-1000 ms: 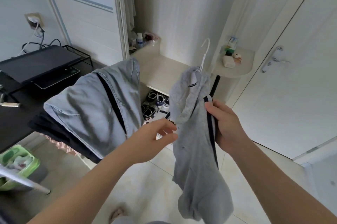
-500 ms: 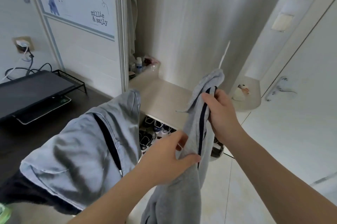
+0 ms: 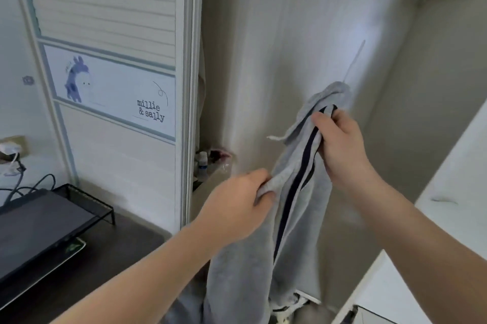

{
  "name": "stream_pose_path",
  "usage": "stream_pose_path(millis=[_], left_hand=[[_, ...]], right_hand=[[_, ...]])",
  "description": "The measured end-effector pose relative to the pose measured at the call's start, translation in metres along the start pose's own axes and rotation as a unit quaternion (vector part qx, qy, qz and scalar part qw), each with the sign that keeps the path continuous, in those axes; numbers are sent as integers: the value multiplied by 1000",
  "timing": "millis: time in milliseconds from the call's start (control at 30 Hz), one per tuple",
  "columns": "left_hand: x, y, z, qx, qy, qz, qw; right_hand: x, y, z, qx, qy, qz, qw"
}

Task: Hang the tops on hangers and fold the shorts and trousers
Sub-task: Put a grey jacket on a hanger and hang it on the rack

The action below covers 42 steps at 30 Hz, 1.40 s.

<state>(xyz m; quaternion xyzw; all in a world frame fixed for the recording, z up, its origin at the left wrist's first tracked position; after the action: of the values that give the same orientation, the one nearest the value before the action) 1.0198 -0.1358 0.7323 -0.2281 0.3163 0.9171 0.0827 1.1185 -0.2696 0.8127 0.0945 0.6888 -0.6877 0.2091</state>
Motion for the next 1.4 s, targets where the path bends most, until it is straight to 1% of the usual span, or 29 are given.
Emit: stream_pose_path(millis=[200,367,633,833,1000,1133,1267,1400], left_hand=[[-85,-14,72,-53,55,-58,995],[-160,-19,110,-108,76,-90,987],[-286,-16,147,-188,109,-97,971],[-381,-4,174,-271,147,-94,947],[-443,6,190,-323,177,-90,925],[-480,11,194,-349,180,-87,915],[-498,16,198,-361,199,-95,906],[-504,10,191,-379,190,-96,901]], right_hand=[[-86,-51,-36,-33,7,66,997],[-161,-85,-52,-10,-7,117,993],[-290,-130,-53,12,-4,201,979],[-383,-165,-47,9,-1,256,967],[-451,-185,-40,21,3,266,964],[-488,-196,-41,43,-3,271,962],[-512,-198,-34,10,1,249,968],[-522,-182,-40,40,-22,225,973]])
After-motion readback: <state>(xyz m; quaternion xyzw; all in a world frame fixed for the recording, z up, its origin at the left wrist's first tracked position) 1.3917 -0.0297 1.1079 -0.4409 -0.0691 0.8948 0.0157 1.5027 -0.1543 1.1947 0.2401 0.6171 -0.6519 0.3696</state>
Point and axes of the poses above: each hand's wrist, its own x-axis away from the middle knuckle, its own z-axis out of the back of the hand, y = z × x, the point moved 10 cm from there along -x, towards the middle knuckle, and after that the axes turned 1 degree about y, right-handed, at the moved point
